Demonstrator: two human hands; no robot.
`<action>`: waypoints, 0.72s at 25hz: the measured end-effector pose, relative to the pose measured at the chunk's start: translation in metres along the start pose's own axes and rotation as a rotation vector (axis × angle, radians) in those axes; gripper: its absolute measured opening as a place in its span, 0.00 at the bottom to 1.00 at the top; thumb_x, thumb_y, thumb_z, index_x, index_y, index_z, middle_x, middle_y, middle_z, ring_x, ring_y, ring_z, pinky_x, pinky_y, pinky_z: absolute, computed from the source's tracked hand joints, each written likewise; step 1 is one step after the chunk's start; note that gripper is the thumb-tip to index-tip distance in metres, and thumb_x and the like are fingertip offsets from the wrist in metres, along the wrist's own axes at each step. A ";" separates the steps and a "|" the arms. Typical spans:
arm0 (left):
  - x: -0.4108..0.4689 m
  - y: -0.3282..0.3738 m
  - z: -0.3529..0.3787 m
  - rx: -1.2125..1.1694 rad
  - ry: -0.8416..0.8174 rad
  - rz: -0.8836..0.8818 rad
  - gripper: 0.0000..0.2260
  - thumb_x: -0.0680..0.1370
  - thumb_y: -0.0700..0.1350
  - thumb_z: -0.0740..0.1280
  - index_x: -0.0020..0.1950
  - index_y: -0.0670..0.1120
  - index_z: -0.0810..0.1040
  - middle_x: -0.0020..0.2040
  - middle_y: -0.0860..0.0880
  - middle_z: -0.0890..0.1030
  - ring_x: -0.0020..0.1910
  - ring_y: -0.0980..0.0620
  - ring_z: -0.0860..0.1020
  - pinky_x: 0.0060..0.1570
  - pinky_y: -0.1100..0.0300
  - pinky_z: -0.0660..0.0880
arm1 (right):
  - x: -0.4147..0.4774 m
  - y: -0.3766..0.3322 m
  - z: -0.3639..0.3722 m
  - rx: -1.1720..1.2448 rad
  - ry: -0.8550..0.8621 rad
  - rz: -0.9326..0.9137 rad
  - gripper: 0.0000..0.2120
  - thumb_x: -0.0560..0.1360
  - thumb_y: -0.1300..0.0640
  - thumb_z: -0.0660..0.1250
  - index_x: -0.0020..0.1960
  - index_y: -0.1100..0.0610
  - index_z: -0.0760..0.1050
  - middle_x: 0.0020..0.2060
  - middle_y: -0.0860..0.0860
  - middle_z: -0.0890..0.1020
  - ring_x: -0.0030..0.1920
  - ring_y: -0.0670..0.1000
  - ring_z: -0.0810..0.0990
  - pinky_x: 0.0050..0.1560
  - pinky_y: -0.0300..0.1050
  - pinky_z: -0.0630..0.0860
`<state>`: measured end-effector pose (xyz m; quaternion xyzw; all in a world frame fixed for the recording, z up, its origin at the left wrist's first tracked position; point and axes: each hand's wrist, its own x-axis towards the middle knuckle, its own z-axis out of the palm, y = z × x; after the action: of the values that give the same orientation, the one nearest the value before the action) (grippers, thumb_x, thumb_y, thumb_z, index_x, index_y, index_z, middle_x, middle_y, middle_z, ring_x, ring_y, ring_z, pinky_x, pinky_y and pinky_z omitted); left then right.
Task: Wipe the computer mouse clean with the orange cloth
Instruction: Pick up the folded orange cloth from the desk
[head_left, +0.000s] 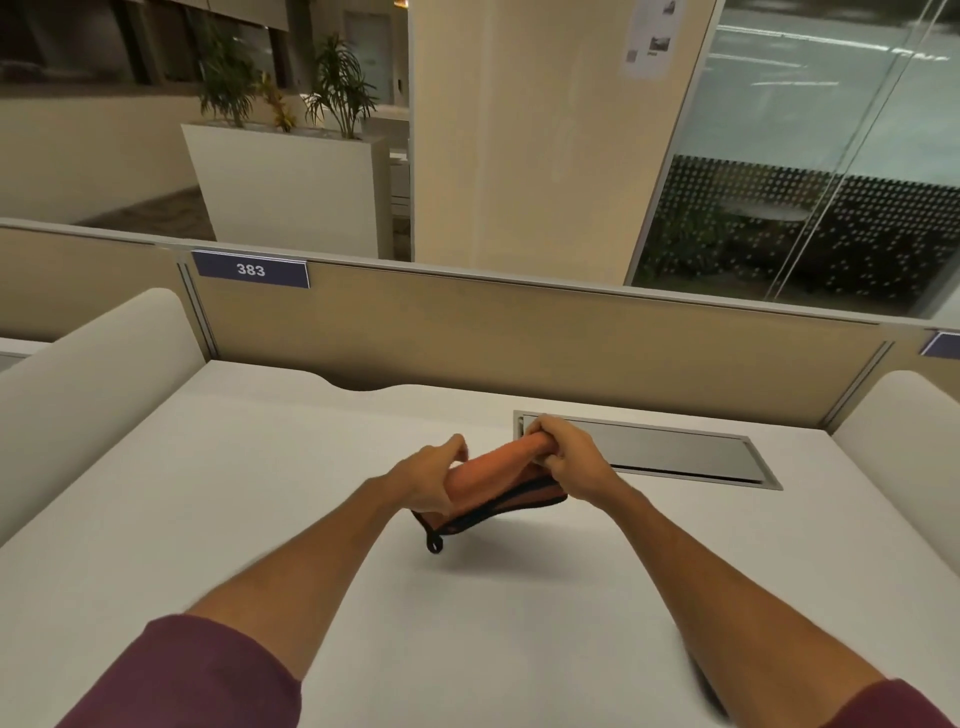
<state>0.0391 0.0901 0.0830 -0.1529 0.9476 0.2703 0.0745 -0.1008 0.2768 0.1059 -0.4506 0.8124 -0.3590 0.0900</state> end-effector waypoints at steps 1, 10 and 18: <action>0.000 0.013 0.005 -0.122 -0.004 0.070 0.29 0.70 0.46 0.78 0.67 0.48 0.68 0.64 0.50 0.75 0.60 0.49 0.75 0.57 0.53 0.77 | -0.002 -0.001 -0.005 0.023 -0.015 -0.025 0.17 0.68 0.76 0.60 0.49 0.58 0.76 0.45 0.52 0.80 0.47 0.51 0.77 0.47 0.42 0.74; 0.012 0.135 0.033 -0.677 0.296 0.115 0.13 0.78 0.36 0.63 0.61 0.45 0.78 0.55 0.45 0.81 0.54 0.46 0.80 0.52 0.55 0.78 | -0.038 0.032 -0.060 0.240 0.319 0.032 0.24 0.75 0.60 0.72 0.69 0.52 0.70 0.65 0.50 0.75 0.65 0.49 0.72 0.64 0.43 0.70; 0.025 0.247 0.053 -1.131 0.320 0.084 0.12 0.81 0.39 0.64 0.65 0.47 0.75 0.55 0.44 0.82 0.55 0.44 0.81 0.50 0.52 0.80 | -0.087 0.061 -0.100 0.235 0.274 -0.020 0.37 0.72 0.30 0.56 0.77 0.37 0.51 0.78 0.52 0.51 0.75 0.56 0.59 0.72 0.58 0.63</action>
<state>-0.0626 0.3120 0.1534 -0.1700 0.6609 0.7102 -0.1731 -0.1381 0.4166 0.1226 -0.3921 0.7648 -0.5105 0.0271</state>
